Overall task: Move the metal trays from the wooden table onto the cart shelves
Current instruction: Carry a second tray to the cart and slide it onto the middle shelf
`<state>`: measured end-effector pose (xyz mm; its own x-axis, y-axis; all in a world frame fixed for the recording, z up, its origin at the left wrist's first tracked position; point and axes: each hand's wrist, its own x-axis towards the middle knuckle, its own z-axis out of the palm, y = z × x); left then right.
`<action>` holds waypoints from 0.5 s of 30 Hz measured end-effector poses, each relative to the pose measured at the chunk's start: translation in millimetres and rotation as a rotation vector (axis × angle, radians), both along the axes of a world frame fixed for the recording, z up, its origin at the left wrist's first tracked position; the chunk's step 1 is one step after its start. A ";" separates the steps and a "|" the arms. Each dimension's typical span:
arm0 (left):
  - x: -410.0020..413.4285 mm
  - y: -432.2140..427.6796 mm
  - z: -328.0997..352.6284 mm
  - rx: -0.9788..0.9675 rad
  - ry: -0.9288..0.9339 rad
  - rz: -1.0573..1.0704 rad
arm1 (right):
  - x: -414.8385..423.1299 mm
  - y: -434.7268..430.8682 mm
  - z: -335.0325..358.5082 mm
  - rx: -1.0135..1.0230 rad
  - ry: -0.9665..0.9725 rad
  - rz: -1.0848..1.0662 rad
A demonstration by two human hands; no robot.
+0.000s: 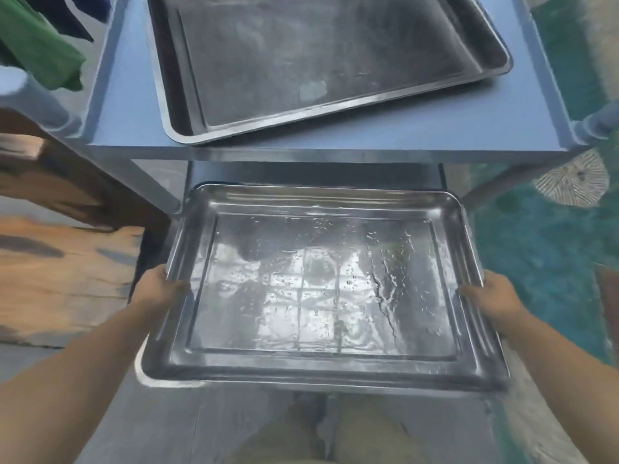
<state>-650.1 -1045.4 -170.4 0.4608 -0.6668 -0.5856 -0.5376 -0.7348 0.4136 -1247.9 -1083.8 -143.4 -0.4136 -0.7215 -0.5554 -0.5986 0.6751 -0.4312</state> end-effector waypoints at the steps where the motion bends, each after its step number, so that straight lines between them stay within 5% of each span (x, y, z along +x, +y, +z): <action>1: 1.0 -8.2 -5.3 -0.002 0.000 0.002 | 0.6 -9.2 -7.3 0.005 0.004 -0.001; 15: -10.5 -173.0 -100.1 -0.125 -0.168 -0.091 | 6.9 -193.6 -130.0 -0.088 0.018 0.018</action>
